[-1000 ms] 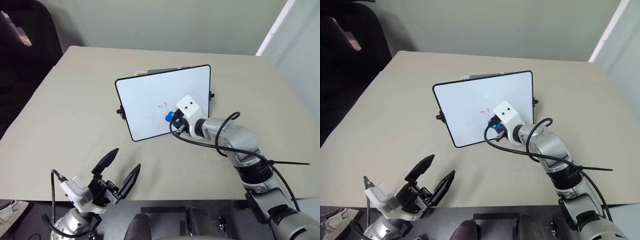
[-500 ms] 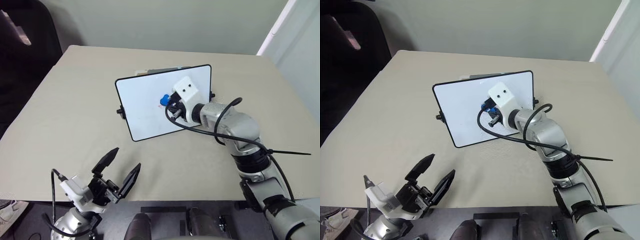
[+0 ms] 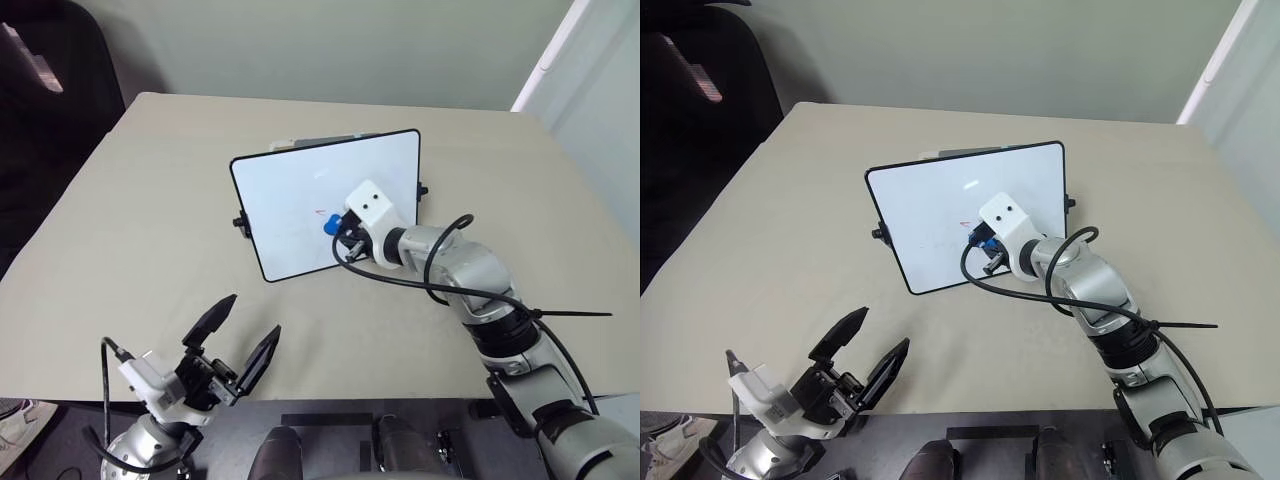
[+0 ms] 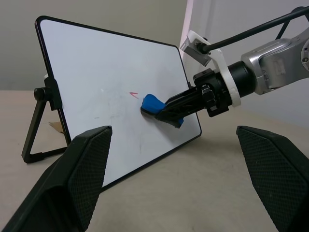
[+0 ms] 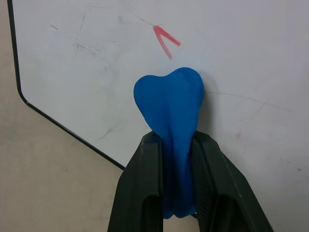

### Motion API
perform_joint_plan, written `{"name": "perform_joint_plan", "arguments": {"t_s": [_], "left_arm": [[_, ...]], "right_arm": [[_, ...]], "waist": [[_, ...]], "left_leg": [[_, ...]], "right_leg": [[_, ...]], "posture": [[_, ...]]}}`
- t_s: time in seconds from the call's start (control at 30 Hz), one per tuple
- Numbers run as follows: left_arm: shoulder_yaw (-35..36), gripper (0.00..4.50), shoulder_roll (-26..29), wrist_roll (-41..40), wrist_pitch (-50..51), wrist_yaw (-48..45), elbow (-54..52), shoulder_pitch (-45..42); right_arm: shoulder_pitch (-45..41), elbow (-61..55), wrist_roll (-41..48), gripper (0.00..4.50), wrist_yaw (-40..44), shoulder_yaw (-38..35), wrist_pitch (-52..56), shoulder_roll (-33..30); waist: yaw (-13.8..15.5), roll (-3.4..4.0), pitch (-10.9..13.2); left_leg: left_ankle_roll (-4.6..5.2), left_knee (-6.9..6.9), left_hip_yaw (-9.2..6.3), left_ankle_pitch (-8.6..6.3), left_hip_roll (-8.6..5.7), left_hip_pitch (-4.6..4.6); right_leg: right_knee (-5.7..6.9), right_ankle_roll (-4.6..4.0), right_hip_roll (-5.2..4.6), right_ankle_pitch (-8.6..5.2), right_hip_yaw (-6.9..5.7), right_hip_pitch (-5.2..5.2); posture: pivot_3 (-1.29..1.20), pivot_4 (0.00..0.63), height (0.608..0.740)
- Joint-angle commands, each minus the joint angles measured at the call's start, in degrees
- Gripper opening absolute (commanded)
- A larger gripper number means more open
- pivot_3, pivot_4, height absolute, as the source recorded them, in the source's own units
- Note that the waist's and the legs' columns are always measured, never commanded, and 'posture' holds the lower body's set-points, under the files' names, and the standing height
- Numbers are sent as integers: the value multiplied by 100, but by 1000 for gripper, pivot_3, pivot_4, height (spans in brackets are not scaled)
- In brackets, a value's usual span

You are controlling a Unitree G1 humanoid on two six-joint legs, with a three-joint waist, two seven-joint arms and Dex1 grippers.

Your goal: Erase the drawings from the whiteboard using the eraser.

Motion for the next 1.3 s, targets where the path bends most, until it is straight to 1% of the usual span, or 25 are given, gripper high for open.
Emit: {"name": "perform_joint_plan", "arguments": {"t_s": [0.03, 0.27, 0.43, 0.5, 0.63, 0.7, 0.73, 0.83, 1.0, 1.3], "left_arm": [[64, 4500, 0, -60, -24, -3, -73, 5], [68, 4500, -7, -66, -27, -30, -88, 27], [77, 4500, -15, -64, -27, -20, -94, 32], [97, 4500, -9, -76, -17, -15, -80, 14], [114, 4500, -11, -79, -7, -11, -55, -16], [118, 4500, -9, -81, -3, -11, -50, -28], [120, 4500, -6, -85, -1, -14, -47, -33], [113, 4500, 0, -90, 2, -27, -53, -30], [47, 4500, -16, -57, -9, -33, -105, 0], [-37, 4500, -39, -16, -17, -13, -197, 55]], "right_arm": [[-366, -20, -54, 462, 18, -197, -115, 92], [-987, -2, 51, 462, 127, -291, -327, 461], [-749, 200, -190, 462, 203, 141, -365, 303], [-604, 210, -224, 462, 217, 210, -370, 248], [-227, 372, -319, 462, 163, 121, -455, 97], [-117, 412, -340, 462, 113, 20, -467, 25], [-96, 386, -314, 462, 91, -56, -437, 18], [-79, 308, -264, 462, 56, -226, -354, 25], [-105, 263, -270, 462, 9, -344, -305, 19], [-650, 83, -168, 462, 65, -352, -286, 347]], "waist": [[-8, 0, 0], [-26, 2, 1], [21, -1, 0], [28, -1, 0], [27, -2, -1], [25, -2, -1], [24, -2, -1], [24, -2, -1], [24, -2, -1], [-5, 2, 1]], "left_leg": [[0, 0, 0, 0, 0, 0], [0, -11, 0, -1, 8, -5], [-7, -17, 0, -3, 13, -10], [-16, -14, 0, -3, 13, -11], [-42, -10, 2, 7, 15, -5], [-34, -5, 4, 4, 15, 0], [-9, -2, 4, -8, 15, 0], [-2, 2, 6, 0, 15, 1], [8, 2, 7, 11, 15, 0], [8, -4, 9, 11, 23, -5]], "right_leg": [[0, -1, 0, 0, 0, -1], [0, -2, 5, 1, -1, -18], [-2, -25, 5, -13, -6, -18], [-2, -29, 5, -15, -5, -16], [-2, -26, 5, -14, -5, -8], [-2, -25, 5, -13, -5, 0], [-2, -22, 5, -11, -5, 2], [0, -11, 7, 7, -5, 3], [0, -38, 11, 25, -5, 3], [-1, -39, 21, 25, -5, -14]], "posture": [[0, 150, 740], [0, 150, 740], [0, 150, 740], [0, 150, 740], [0, 150, 740], [0, 150, 740], [0, 150, 740], [0, 150, 740], [0, 150, 740], [0, 150, 740]]}}
